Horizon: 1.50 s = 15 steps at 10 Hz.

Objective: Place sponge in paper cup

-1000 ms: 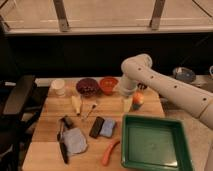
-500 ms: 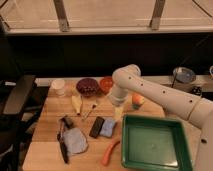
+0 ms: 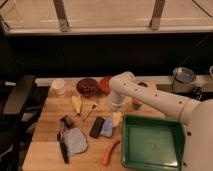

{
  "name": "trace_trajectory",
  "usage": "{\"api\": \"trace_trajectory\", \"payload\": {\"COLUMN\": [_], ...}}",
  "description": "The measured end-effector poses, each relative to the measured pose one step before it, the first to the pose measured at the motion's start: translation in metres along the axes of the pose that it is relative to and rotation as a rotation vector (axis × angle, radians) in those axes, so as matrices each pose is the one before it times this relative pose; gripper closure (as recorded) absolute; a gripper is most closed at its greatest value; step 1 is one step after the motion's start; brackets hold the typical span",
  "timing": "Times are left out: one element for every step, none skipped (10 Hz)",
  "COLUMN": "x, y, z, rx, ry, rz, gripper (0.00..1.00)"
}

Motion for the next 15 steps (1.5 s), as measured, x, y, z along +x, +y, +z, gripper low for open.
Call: {"api": "trace_trajectory", "payload": {"x": [-0.00022,-0.00037,-0.00082,-0.00143,-0.00116,-0.00162,0.00054,0.00115,0.00099,0.0039,0.00332,0.00507,0.00343,0.00327,0.00208], "y": [0.00267,0.0054,0.00503,0.00468,0.00451,0.00383,0.00136,0.00122,0.00035,0.00036,-0.00165,-0.00658,-0.00988,-0.01084,-0.01074], "z": [0.00779,0.00904,0.00722,0.00613,0.00579,0.00261,-0.00024,-0.00032,-0.00137,-0.00683,-0.00788,-0.01946,-0.02026,-0.02058,-0.01692], "rx": [-0.01713,-0.02557,-0.02028,-0.01806,-0.01379,-0.00752,-0.00048,-0.00032,0.00231,0.01163,0.01425,0.03433,0.03664,0.03209,0.0285], "ry": [-0.0044,-0.00895,-0.00825,-0.00354,0.00169,0.00141,0.0007,0.002,0.00544,0.01173,0.00831,0.01305,0.00724,0.00827,0.0056], "rz": [0.00528,0.00689,0.00117,-0.00302,-0.00655,-0.00583,0.00142,0.00215,0.00059,0.00425,0.00308,0.00242,-0.00432,-0.00725,-0.00911], "gripper": [0.2,0.2,0.21,0.27,0.37,0.49,0.57,0.67,0.77,0.89,0.95,1.0,1.0,1.0,1.0]}}
